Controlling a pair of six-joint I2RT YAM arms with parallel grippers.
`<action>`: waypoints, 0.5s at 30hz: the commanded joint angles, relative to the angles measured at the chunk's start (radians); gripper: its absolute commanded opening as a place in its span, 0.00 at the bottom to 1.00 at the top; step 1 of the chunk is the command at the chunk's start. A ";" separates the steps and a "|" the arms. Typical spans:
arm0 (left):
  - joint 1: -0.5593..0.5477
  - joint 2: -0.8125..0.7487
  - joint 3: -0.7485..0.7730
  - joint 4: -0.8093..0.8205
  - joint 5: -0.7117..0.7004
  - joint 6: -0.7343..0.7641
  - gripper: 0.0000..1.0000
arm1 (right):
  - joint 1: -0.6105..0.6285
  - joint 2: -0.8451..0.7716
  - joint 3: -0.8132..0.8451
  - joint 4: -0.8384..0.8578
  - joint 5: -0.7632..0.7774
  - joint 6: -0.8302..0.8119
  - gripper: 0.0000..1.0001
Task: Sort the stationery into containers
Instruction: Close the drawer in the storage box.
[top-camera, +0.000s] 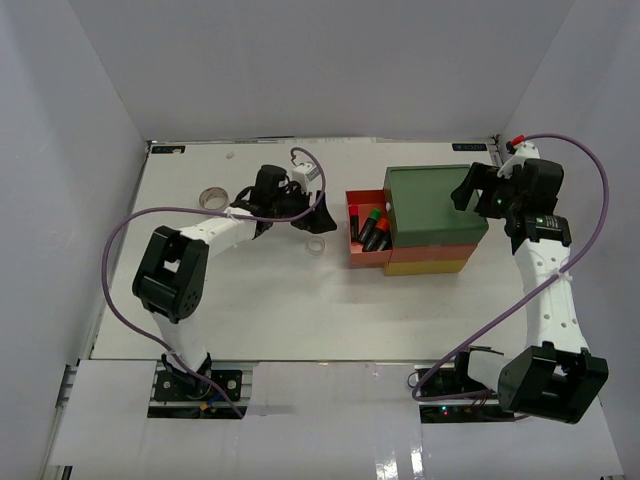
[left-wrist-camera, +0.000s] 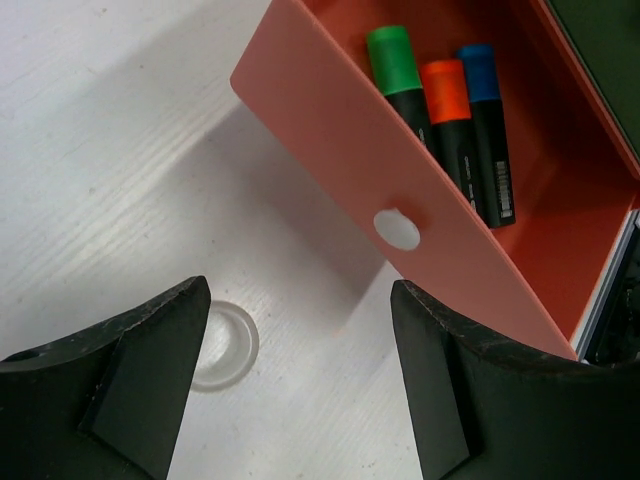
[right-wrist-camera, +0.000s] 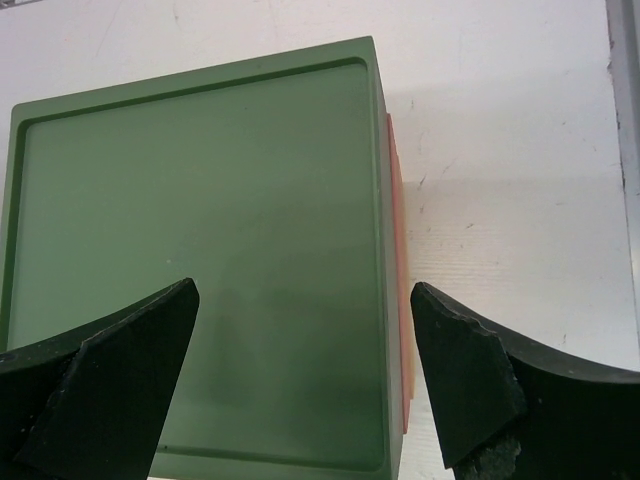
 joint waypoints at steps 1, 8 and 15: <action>-0.022 0.015 0.084 0.063 0.052 0.049 0.83 | -0.012 0.015 0.007 0.022 -0.057 0.025 0.93; -0.083 0.090 0.154 0.084 0.054 0.084 0.83 | -0.013 0.024 -0.019 0.031 -0.089 0.050 0.93; -0.134 0.184 0.248 0.095 0.042 0.085 0.84 | -0.012 0.014 -0.038 0.052 -0.119 0.067 0.93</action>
